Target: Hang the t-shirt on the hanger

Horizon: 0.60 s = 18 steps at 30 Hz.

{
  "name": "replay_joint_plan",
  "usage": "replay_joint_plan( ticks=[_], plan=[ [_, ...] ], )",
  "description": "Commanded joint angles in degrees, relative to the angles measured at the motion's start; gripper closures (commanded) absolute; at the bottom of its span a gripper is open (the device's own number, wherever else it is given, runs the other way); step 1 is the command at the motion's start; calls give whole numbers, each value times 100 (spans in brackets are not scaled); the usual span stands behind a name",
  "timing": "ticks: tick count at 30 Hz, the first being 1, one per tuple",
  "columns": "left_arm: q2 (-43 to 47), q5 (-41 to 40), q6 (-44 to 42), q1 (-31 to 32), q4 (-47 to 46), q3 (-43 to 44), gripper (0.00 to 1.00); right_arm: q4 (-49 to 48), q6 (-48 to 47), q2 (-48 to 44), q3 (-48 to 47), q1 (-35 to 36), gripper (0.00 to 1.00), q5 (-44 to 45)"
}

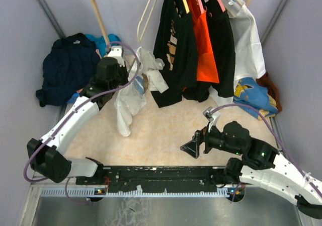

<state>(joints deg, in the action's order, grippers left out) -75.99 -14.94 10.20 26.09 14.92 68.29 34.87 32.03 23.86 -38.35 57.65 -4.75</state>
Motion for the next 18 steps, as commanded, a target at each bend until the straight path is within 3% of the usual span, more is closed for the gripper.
replay_joint_plan(
  ticks=[1, 18],
  plan=[
    [298, -36, -115, -25, 199, 833, 100, -331, -103, 221, -366, 36, 1, -72],
    [100, -193, -716, -70, 741, 2752, 100, -288, -139, 525, -673, 35, 1, 14]
  ],
)
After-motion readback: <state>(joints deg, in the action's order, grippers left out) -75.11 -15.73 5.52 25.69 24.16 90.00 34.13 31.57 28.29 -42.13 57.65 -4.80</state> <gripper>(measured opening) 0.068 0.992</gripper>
